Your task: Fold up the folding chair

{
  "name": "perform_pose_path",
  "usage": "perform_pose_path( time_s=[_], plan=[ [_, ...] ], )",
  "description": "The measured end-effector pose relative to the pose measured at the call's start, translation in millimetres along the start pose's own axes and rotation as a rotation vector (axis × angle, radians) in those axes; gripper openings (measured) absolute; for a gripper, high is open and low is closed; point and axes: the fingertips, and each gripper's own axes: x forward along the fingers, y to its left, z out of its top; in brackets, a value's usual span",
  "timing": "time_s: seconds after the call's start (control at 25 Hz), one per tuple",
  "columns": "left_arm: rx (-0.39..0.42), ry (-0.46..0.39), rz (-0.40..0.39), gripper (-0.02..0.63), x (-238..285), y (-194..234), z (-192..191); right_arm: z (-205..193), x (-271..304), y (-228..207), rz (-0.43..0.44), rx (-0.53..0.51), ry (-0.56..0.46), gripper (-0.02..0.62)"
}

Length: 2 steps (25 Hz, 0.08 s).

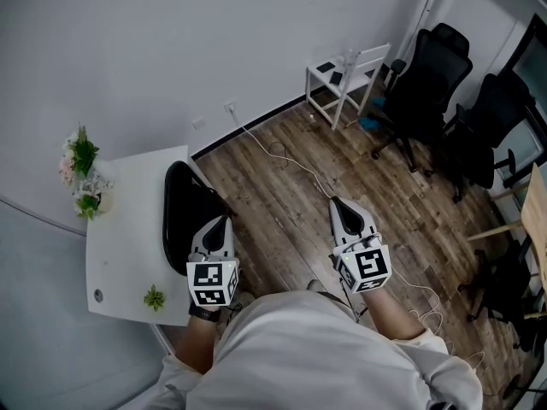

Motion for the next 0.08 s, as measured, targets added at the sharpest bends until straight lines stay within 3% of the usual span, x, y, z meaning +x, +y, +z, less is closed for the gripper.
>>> perform_pose_path(
  time_s=[0.08],
  plan=[
    [0.0, -0.001, 0.004, 0.008, -1.5, 0.7, 1.0, 1.5, -0.9, 0.1, 0.0, -0.005, -0.003, 0.012]
  ],
)
